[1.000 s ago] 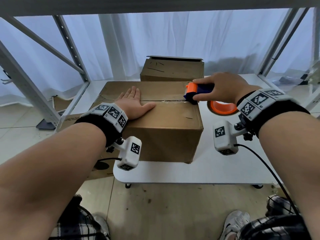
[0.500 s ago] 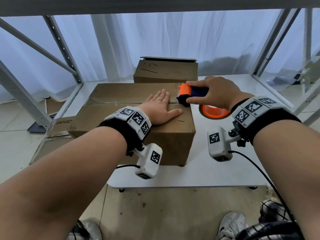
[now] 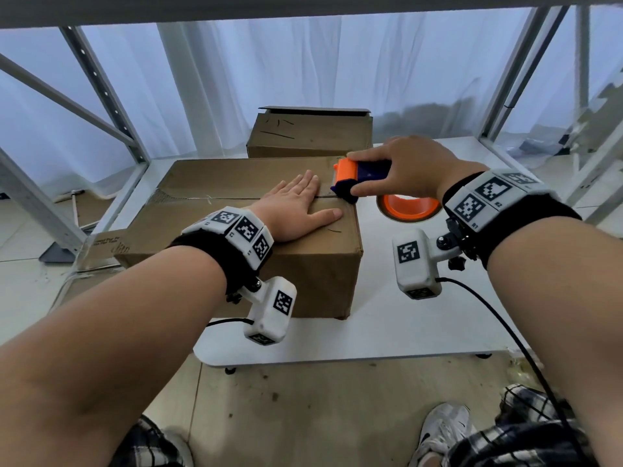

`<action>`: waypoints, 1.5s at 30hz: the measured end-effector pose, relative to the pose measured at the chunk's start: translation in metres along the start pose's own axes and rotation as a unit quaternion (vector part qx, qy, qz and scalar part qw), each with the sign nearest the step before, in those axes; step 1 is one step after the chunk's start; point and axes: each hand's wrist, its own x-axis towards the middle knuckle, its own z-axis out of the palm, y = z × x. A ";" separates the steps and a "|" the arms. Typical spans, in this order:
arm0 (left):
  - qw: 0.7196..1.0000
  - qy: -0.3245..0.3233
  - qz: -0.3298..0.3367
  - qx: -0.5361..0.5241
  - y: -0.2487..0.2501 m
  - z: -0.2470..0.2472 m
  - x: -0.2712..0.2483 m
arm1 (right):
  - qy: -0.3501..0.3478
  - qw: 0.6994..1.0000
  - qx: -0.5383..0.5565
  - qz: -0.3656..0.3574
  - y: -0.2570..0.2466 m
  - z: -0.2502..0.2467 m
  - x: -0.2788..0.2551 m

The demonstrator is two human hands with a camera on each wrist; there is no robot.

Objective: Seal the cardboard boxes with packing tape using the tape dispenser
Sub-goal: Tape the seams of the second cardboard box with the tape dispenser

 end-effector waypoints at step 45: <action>0.999 0.017 -0.048 0.009 0.020 0.002 0.021 | 0.036 0.997 -0.020 0.063 0.033 0.017 -0.026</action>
